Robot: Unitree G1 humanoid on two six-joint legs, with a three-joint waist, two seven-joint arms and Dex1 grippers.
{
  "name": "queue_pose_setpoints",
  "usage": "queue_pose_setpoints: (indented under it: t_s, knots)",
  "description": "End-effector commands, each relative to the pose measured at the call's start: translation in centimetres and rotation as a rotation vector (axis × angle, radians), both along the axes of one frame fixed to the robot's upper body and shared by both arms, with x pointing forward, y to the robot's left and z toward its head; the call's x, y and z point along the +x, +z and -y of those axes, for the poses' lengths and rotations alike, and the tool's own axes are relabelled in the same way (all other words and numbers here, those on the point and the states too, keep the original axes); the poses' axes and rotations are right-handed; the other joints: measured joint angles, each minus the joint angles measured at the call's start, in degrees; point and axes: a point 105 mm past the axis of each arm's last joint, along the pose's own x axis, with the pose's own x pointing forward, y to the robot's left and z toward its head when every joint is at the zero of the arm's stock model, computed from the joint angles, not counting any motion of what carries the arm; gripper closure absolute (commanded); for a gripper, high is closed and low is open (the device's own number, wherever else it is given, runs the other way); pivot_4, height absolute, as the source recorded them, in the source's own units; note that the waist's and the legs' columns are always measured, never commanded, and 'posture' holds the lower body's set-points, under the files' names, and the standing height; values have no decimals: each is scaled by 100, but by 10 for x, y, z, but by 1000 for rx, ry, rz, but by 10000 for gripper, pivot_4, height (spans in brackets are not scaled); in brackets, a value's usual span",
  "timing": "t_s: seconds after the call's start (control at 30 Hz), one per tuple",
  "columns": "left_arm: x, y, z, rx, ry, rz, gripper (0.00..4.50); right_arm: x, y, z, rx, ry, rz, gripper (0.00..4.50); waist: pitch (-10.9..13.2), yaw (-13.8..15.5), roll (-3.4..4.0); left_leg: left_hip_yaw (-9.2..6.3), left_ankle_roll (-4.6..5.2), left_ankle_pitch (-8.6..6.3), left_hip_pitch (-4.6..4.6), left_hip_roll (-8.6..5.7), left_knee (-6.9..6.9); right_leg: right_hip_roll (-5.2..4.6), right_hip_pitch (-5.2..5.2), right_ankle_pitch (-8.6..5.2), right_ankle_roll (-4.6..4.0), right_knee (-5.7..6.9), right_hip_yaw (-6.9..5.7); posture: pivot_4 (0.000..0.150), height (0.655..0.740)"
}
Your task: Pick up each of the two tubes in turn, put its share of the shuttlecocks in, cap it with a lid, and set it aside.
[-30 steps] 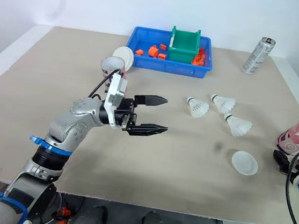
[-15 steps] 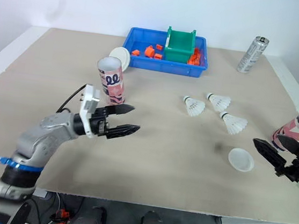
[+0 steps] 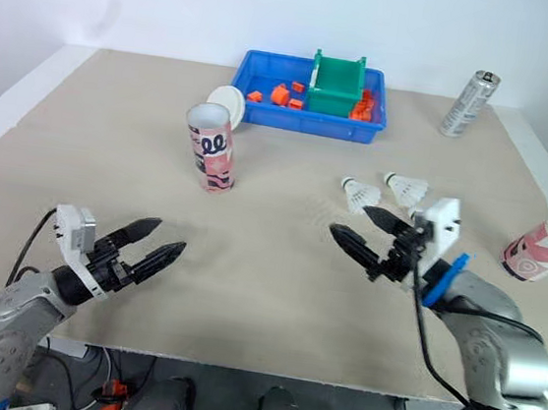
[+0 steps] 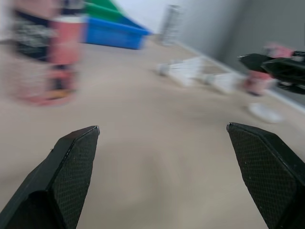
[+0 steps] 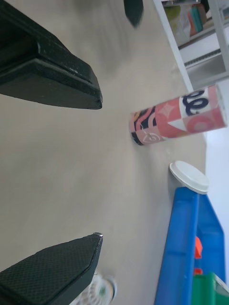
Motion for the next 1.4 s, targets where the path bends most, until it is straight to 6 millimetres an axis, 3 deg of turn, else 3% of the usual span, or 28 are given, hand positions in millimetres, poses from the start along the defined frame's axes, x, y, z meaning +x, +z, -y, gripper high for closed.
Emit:
queue_pose_setpoints:
  t_s: [0.03, 0.2, 0.4, 0.7, 1.0, 1.4]
  knots:
    - [10, 3, -21, 41, 151, 67, 0, 0, -5, -19, -17, 54, 27, 504, 0, 33, 0, -4, 0, 0, -3, 0, -1, 0, -3, 0, -4, 0, -4, 1500, 7384]
    - [29, -3, -28, 87, 151, 95, 0, -2, -8, -34, -17, 88, 48, 504, -1, 14, -4, -1, -2, -1, -10, -2, -2, -2, -7, 12, -24, -3, -2, 1500, 7384]
    - [58, -10, -17, 113, 39, 105, 0, -5, -8, -39, -7, 98, 65, 504, -1, 6, -4, -5, 0, 1, -6, 3, -4, 6, -8, 12, -21, 1, -9, 1500, 7384]
    - [114, 4, -12, 195, 22, 126, 0, -15, -1, -48, 9, 138, 80, 504, -1, 6, -5, -12, 0, 0, -10, 0, -5, 5, -9, 15, -26, 1, -15, 1500, 7384]
    - [139, 24, 21, 223, -105, 178, 0, -22, 19, -48, 39, 130, 134, 504, 0, 2, -7, -20, 1, -1, -22, -3, -8, 3, -14, 18, -31, 0, -22, 1500, 7384]
    - [158, 20, 36, 281, -139, 156, 0, -28, 26, -46, 43, 123, 143, 504, 1, 1, -7, -21, 1, -1, -25, -5, -8, 3, -16, 17, -29, 0, -24, 1500, 7384]
